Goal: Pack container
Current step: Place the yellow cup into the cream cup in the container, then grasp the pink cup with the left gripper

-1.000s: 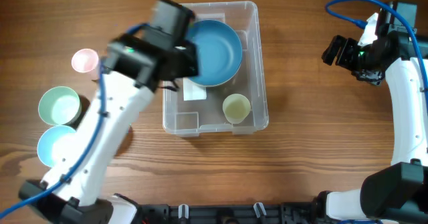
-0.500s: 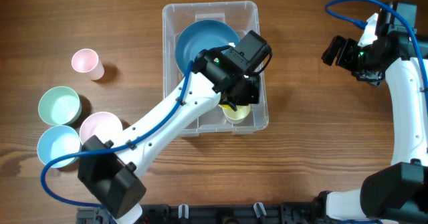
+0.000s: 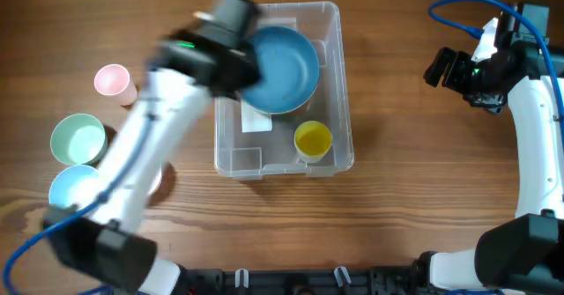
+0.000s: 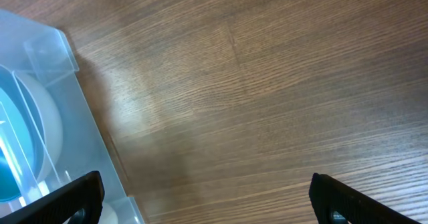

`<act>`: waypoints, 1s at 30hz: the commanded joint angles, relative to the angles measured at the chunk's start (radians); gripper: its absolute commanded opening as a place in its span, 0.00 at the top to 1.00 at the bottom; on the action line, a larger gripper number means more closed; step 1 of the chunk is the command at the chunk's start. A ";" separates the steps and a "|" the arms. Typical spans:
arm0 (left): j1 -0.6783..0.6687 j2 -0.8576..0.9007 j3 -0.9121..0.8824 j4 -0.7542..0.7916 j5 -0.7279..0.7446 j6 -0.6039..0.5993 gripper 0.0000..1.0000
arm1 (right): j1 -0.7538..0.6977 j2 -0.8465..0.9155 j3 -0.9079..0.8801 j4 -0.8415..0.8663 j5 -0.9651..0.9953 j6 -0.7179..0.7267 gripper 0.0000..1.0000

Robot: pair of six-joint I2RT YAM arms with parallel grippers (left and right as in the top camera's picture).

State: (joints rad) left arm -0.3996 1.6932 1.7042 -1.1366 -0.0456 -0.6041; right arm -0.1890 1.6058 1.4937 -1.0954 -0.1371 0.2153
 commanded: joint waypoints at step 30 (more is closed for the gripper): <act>0.520 0.297 0.013 0.175 -0.051 0.182 0.96 | 0.000 0.009 0.000 -0.013 0.010 -0.007 0.00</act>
State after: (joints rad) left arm 0.1589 2.1223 1.7157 -0.9379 -0.1150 -0.4236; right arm -0.1890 1.6058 1.4937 -1.1072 -0.1371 0.2153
